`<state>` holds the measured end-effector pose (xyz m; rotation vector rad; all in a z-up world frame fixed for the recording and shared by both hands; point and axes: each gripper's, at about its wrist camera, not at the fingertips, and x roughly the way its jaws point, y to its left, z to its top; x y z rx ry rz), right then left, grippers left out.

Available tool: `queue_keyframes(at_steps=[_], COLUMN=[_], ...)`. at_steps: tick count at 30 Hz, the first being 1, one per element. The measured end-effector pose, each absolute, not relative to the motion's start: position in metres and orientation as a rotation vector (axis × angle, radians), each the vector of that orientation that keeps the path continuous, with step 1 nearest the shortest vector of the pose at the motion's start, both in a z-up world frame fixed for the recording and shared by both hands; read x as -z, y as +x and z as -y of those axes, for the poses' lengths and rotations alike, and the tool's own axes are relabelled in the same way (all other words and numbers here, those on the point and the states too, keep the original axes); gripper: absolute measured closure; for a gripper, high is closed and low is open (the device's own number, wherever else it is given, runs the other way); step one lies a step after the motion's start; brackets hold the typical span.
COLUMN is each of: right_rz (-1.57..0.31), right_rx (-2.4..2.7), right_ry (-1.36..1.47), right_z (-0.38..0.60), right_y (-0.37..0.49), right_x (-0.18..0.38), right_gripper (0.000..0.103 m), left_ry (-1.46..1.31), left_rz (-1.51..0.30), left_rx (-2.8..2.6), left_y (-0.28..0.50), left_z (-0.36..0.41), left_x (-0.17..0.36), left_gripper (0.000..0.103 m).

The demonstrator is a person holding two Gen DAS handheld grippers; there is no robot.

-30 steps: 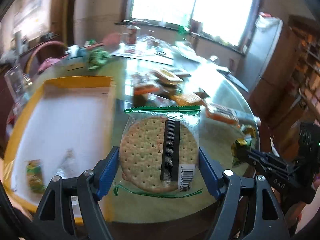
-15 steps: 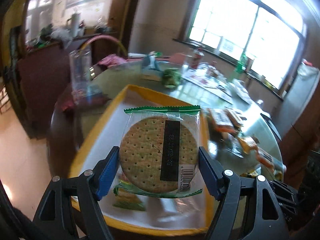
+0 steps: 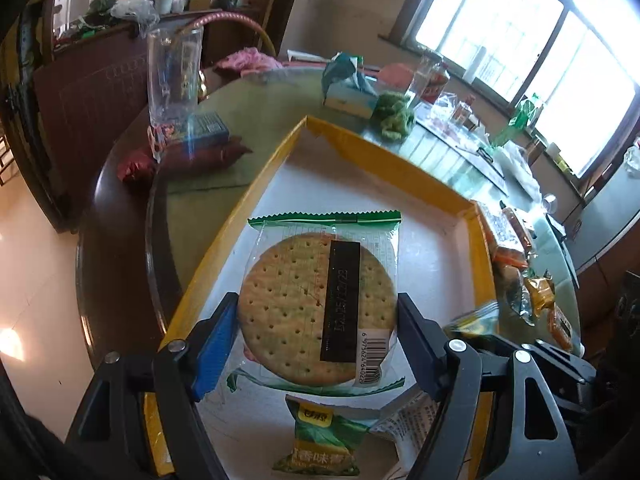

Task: Organize snacks
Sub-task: 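Carry both packs over the yellow tray and release them inside, then return both grippers to the table and grasp a yellow-green bag with the right gripper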

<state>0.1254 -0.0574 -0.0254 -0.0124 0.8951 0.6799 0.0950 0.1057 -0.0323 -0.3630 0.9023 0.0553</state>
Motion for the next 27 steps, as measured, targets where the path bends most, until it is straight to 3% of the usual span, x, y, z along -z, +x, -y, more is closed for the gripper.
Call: queue_keyframes(at_steps=[7, 13, 16, 20, 27], right_rz=[-0.947, -0.923, -0.876, -0.811, -0.783], right_rx=[-0.644, -0.667, -0.697, -0.726, -0.718], right_ry=[-0.056, -0.045, -0.031, 0.041, 0.164], right_z=[0.046, 0.047, 0.054, 0.081, 0.16], right_y=[0.132, 0.128, 0.116, 0.096, 0.064], right_x=[0.04, 0.037, 0.027, 0.012, 0.011], right_gripper=[0.076, 0.045, 0.043, 0.03, 0.028], left_ry=[-0.412, -0.559, -0.663, -0.57, -0.394], left_rz=[-0.977, -0.931, -0.818, -0.722, -0.697], left_rx=[-0.061, -0.037, -0.052, -0.032, 0.123], left_y=[0.102, 0.096, 0.078, 0.057, 0.029], left_z=[-0.116, -0.133, -0.138, -0.108, -0.023], left_x=[0.048, 0.039, 0.027, 0.009, -0.005], left_gripper=[0.022, 0.021, 0.02, 0.02, 0.02])
